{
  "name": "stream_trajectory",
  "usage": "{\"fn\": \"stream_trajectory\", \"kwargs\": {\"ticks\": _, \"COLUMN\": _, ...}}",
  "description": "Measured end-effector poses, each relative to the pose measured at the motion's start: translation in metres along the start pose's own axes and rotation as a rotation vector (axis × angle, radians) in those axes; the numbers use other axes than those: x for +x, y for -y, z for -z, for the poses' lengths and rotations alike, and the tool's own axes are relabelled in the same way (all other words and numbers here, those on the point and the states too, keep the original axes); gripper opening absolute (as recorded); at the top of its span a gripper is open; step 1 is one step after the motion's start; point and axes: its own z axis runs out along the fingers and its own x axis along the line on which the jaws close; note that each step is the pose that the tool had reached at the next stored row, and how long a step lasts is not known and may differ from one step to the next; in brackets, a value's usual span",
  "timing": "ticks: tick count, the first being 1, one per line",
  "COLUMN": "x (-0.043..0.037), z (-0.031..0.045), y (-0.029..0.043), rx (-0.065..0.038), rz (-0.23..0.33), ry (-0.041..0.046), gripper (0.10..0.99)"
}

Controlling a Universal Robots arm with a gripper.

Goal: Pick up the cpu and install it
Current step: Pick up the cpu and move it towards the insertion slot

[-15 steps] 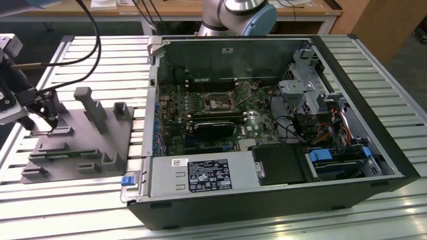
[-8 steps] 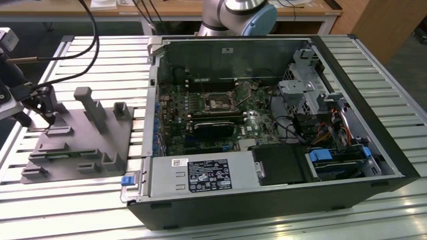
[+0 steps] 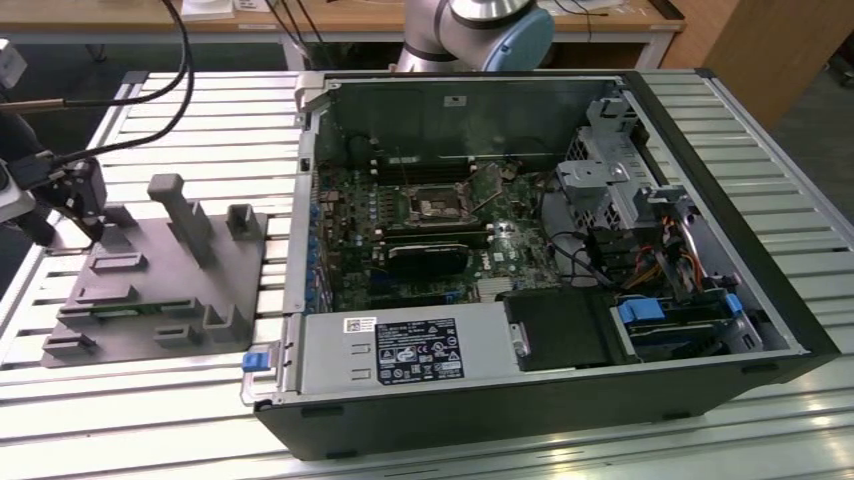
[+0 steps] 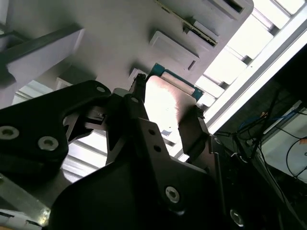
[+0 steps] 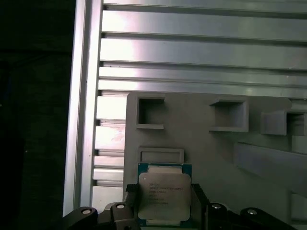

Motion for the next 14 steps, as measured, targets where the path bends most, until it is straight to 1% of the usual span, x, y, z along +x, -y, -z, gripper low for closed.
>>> {"fn": "stream_trajectory", "kwargs": {"ticks": 14, "x": 0.0003, "z": 0.0364, "y": -0.002, "rx": -0.007, "rz": 0.0, "ry": 0.0003, "gripper": 0.525}}
